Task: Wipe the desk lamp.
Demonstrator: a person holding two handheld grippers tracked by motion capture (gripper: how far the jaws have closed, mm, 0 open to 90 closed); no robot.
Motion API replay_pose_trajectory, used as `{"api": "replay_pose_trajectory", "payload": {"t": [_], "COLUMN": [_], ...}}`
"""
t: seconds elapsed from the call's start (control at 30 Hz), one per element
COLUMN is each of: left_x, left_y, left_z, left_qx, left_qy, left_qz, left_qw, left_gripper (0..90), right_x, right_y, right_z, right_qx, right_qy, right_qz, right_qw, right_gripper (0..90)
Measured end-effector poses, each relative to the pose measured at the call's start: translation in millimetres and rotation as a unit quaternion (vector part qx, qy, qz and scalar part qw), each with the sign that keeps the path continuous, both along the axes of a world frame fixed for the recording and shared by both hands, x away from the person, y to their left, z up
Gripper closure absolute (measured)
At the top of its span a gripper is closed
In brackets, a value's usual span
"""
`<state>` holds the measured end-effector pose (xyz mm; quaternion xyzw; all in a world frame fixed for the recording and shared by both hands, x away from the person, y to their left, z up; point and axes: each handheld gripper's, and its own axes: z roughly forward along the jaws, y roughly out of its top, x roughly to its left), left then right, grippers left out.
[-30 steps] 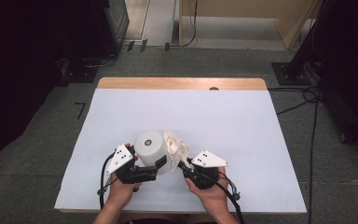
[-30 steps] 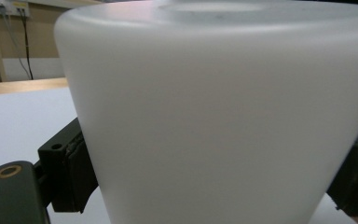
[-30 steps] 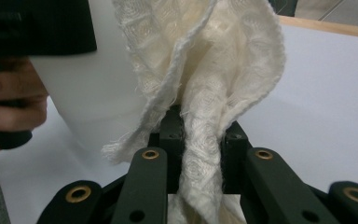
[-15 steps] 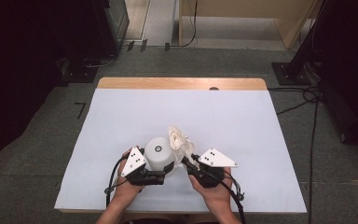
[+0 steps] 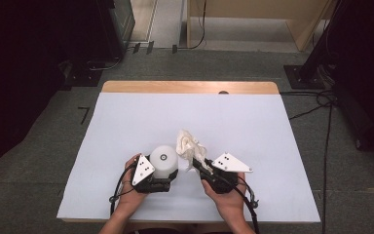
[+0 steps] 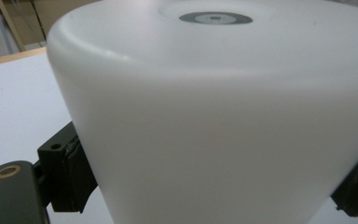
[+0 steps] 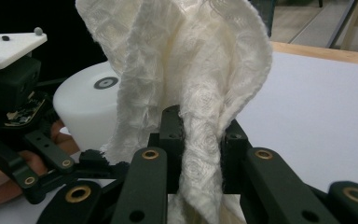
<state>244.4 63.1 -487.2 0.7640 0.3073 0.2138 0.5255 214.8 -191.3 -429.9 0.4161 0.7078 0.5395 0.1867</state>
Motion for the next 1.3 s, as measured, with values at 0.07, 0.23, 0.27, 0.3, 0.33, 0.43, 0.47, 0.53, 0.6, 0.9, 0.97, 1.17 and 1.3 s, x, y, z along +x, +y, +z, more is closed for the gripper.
{"api": "replay_pose_trajectory", "payload": {"t": [0.07,0.23,0.27,0.3,0.33,0.43,0.47,0.53,0.6,0.9,0.97,1.17,1.3], "left_x": [-2.5,-11.9,-14.6,-16.6,-16.6,-20.0,-20.3,-19.7,-19.0,-22.8,-23.1,-19.0,-14.4], "left_y": [-0.1,-8.9,-13.4,-18.4,-18.4,-28.6,-27.6,-25.5,-24.0,-22.9,-19.8,-6.5,5.4], "left_z": [-0.2,6.1,6.1,5.1,5.1,1.2,1.8,2.7,4.1,26.6,30.9,42.0,46.9], "left_qx": [0.002,-0.017,-0.012,0.003,0.003,0.020,0.019,0.019,0.022,-0.035,-0.049,-0.085,-0.114], "left_qy": [-0.002,0.019,0.019,0.016,0.016,0.011,0.010,0.014,0.018,0.020,0.017,0.015,0.023], "left_qz": [0.007,0.079,0.095,0.109,0.109,0.149,0.151,0.146,0.137,0.023,0.010,0.015,0.017], "left_qw": [1.0000,0.9966,0.9953,0.9939,0.9939,0.9886,0.9883,0.9890,0.9902,0.9989,0.9986,0.9962,0.9931], "left_gripper": [8.0,0.9,0.8,0.9,0.9,4.0,6.3,8.0,8.1,8.3,8.3,8.3,8.4], "right_x": [0.5,0.9,1.2,1.4,1.4,1.7,1.7,1.5,1.3,-2.4,-2.8,-2.1,-1.4], "right_y": [-1.7,-2.9,-2.7,-2.5,-2.2,-1.8,-1.7,-1.5,-0.9,9.0,8.5,13.2,18.1], "right_z": [0.1,-1.1,-1.6,-1.9,-2.1,-2.8,-3.0,-3.2,-3.2,-6.0,-5.7,-13.1,-17.9], "right_qx": [0.000,0.002,0.001,-0.001,0.000,-0.001,-0.001,-0.001,-0.001,-0.010,-0.007,-0.013,-0.020], "right_qy": [0.000,0.003,0.001,0.000,0.002,0.002,0.003,0.003,0.004,-0.010,-0.010,0.004,0.015], "right_qz": [-0.001,-0.003,-0.002,-0.001,0.000,0.000,0.000,-0.001,0.000,0.023,0.023,0.026,0.035], "right_qw": [1.0000,1.0000,1.0000,1.0000,1.0000,1.0000,1.0000,1.0000,1.0000,0.9996,0.9997,0.9996,0.9991], "right_gripper": [76.6,76.5,76.5,76.5,76.5,76.5,76.5,76.5,76.5,76.5,76.5,76.5,76.5]}}
